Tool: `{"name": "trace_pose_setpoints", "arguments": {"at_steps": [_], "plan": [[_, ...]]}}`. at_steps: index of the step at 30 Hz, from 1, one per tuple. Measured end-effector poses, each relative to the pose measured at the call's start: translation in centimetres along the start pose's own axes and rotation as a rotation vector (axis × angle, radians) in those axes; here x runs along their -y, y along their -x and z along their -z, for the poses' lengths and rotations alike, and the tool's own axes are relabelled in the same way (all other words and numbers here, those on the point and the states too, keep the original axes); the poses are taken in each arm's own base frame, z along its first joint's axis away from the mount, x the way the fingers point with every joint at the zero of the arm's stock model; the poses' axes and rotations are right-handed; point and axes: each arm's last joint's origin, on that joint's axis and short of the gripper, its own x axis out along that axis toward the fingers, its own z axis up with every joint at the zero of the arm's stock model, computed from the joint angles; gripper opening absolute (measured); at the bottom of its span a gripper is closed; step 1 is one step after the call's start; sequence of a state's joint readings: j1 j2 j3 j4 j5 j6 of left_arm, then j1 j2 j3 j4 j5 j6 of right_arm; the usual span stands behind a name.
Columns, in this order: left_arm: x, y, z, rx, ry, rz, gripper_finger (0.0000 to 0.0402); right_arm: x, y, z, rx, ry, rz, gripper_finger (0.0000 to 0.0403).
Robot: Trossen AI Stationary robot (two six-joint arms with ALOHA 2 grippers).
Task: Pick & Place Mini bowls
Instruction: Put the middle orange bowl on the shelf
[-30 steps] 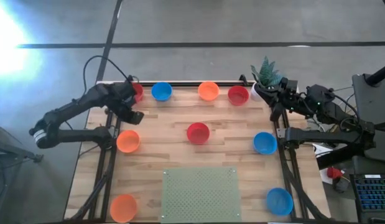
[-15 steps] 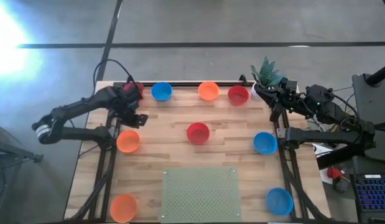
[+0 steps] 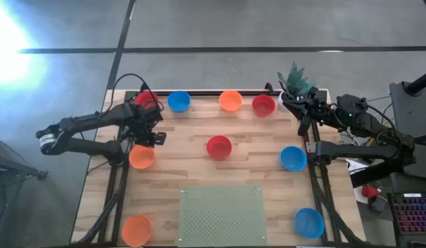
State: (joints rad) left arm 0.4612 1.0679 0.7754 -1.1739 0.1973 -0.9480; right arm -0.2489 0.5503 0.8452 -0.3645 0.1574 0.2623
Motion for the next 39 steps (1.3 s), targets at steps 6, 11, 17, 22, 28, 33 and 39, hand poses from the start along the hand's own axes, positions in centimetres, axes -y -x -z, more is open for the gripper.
{"name": "trace_pose_setpoints", "arguments": {"at_steps": [6,11,17,22,28,33,39], "plan": [[0.6,-1.1,0.6,0.034,0.027,0.011,0.0101,0.0,0.0,0.0,0.0,0.0,0.0,0.0008],[0.7,-2.5,1.1,0.04,0.049,0.014,0.0101,0.0,0.0,0.0,0.0,0.0,0.0,0.0008],[0.3,-3.4,1.5,0.033,0.082,-0.011,0.0101,0.0,0.0,0.0,0.0,0.0,0.0,0.0008],[0.5,-4.0,1.8,0.039,0.062,0.003,0.0101,0.0,0.0,0.0,0.0,0.0,0.0,0.0008],[0.4,-4.2,1.8,0.049,0.059,-0.009,0.0101,0.0,0.0,0.0,0.0,0.0,0.0,0.0008],[0.2,-5.2,2.0,0.049,0.059,0.008,0.0101,0.0,0.0,0.0,0.0,0.0,0.0,0.0008],[-0.2,-6.2,2.1,0.041,0.072,0.014,0.0101,0.0,0.0,0.0,0.0,0.0,0.0,0.0008]]}}
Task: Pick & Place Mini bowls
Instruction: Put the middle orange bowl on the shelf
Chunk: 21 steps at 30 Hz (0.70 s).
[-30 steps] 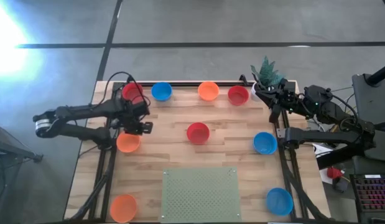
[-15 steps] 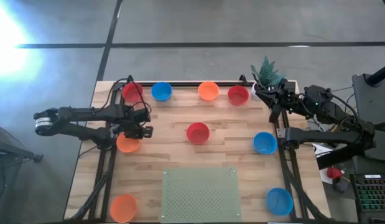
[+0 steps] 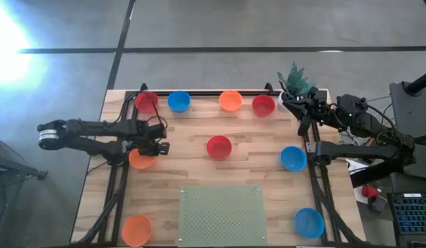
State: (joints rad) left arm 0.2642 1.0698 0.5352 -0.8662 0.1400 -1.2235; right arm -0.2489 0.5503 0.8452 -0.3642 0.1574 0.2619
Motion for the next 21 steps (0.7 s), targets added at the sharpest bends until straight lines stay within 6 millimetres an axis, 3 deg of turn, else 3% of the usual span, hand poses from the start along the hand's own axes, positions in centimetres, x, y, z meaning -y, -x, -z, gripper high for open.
{"name": "trace_pose_setpoints", "arguments": {"at_steps": [5,10,21], "plan": [[-0.1,-0.11,0.03,-0.004,-0.031,-0.004,0.0081,0.0,-0.01,0.0,0.0,0.0,0.0,0.0008],[-0.11,-0.05,0.15,-0.036,-0.101,0.003,0.0014,0.0,-0.01,0.0,0.0,0.0,0.0,0.0008],[-0.06,-0.03,0.18,-0.05,-0.13,0.014,0.0002,0.0,-0.02,0.0,0.0,0.0,0.001,0.0008]]}}
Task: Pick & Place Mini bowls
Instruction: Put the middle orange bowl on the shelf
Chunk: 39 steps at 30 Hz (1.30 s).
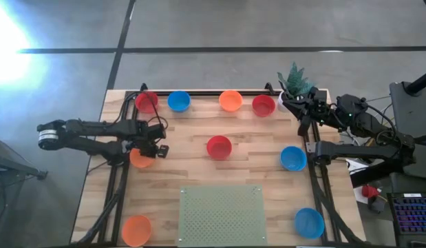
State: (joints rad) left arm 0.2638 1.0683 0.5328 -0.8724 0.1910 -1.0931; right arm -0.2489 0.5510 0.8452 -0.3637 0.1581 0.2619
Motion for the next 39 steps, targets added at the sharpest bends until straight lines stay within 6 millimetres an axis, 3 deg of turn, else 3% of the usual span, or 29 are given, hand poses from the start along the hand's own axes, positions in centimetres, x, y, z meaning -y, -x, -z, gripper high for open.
{"name": "trace_pose_setpoints", "arguments": {"at_steps": [12,18,27,39], "plan": [[2.0,2.4,-0.5,0.062,-0.128,0.077,0.0001,0.0,0.0,0.0,0.0,0.001,0.0,0.0008],[3.2,4.6,-0.7,0.095,-0.272,0.105,0.0001,0.0,0.0,0.0,0.001,0.046,0.001,0.0008],[4.3,8.0,-0.4,0.127,-0.329,0.101,0.0001,0.0,0.0,0.0,0.001,0.051,0.0,0.0008],[7.7,13.5,0.6,0.189,-0.456,0.109,0.0001,0.0,0.1,0.0,0.002,0.044,-0.001,0.0008]]}}
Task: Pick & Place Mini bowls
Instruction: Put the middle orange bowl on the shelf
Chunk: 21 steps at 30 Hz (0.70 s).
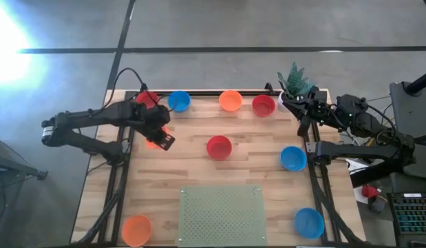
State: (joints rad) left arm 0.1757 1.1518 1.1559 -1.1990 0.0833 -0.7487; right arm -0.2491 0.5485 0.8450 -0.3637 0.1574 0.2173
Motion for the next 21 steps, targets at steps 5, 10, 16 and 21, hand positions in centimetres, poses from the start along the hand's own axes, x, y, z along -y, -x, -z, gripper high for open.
{"name": "trace_pose_setpoints", "arguments": {"at_steps": [5,10,16,21], "plan": [[2.8,0.7,-0.6,-0.058,-0.164,-0.037,0.0001,0.0,0.3,-0.1,0.01,-0.002,-0.003,0.0008],[6.3,1.7,-0.8,-0.092,-0.344,-0.033,0.0,0.0,0.5,-0.1,0.017,-0.003,-0.004,0.0008],[11.0,2.3,0.6,-0.066,-0.561,0.0,0.0,0.0,0.5,-0.1,0.018,0.002,-0.005,0.0008],[14.1,2.1,2.8,-0.085,-0.675,0.028,0.0,0.0,0.5,-0.1,0.017,0.005,-0.005,0.0008]]}}
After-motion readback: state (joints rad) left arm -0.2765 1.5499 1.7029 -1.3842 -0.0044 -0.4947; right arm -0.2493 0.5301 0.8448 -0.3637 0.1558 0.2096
